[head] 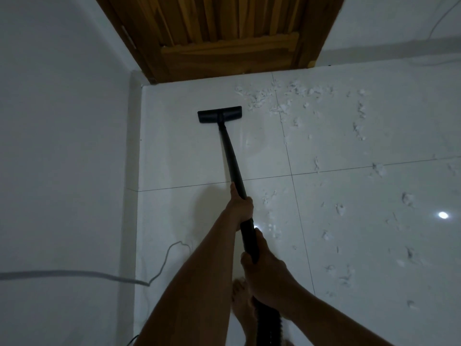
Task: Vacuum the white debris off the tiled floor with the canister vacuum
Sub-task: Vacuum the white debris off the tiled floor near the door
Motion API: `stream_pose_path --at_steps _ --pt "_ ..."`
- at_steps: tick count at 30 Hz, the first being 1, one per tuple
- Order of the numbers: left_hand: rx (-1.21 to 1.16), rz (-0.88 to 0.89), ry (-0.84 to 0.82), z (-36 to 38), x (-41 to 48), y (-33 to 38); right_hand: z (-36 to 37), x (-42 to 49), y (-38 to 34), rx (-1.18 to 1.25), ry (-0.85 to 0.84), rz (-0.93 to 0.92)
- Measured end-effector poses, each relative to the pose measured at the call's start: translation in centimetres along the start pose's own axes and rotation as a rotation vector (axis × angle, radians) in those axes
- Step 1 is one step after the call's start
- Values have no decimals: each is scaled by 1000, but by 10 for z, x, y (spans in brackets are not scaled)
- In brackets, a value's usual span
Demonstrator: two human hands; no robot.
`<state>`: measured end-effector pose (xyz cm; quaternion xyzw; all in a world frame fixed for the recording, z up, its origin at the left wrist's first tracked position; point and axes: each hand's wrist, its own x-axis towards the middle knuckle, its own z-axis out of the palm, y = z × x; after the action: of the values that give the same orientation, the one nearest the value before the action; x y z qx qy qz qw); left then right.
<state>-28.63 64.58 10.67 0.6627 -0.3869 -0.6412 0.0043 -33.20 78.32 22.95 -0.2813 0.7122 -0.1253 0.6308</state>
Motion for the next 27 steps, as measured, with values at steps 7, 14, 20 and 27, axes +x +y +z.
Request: stream_pose_path --at_steps 7,14,20,27 --pt "17 19 10 -20 24 10 5 23 -20 15 -12 -15" --pt "-3 15 11 -35 42 28 2 43 -41 15 -14 -14" --pt "-9 22 22 -43 63 44 -3 68 -50 -6 -6 -26" --pt "-5 43 43 -50 85 66 -16 95 -66 -29 -22 -27"
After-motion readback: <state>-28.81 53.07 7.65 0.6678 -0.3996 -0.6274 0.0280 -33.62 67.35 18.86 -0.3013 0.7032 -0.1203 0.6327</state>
